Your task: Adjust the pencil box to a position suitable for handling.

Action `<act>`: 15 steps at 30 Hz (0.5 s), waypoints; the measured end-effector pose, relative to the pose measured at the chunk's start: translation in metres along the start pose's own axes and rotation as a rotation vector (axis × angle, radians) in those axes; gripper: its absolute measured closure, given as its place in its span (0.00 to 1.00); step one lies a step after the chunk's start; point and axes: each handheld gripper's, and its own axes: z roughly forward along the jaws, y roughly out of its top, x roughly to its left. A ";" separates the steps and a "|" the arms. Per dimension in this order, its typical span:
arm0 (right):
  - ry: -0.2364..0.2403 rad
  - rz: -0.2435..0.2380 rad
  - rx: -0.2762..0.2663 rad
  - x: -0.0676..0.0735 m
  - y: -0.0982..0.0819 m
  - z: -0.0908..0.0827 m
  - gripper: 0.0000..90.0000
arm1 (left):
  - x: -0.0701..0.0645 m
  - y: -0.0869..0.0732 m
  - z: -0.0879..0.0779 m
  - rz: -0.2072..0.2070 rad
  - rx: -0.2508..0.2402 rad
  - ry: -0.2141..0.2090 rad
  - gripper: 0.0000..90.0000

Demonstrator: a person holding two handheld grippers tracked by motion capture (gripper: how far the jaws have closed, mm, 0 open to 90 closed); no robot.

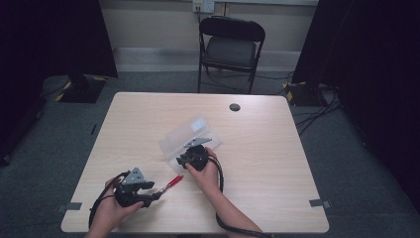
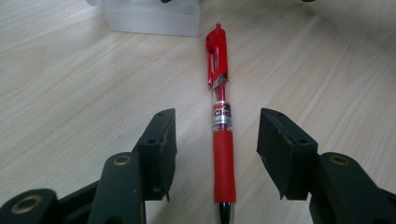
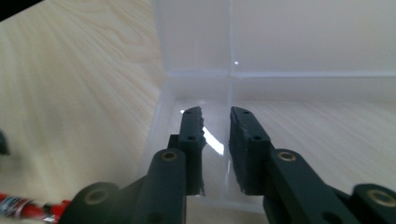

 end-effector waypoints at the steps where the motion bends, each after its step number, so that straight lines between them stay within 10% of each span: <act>1: 0.001 -0.011 -0.006 0.001 0.000 -0.004 0.78 | 0.001 0.000 -0.001 0.006 0.000 -0.001 0.53; 8: -0.036 -0.044 -0.032 -0.024 -0.009 -0.061 0.46 | 0.000 0.010 0.006 0.014 -0.035 0.005 0.54; 15: -0.054 -0.063 0.018 -0.047 -0.034 -0.093 0.35 | -0.004 0.031 0.013 0.039 -0.073 0.003 0.55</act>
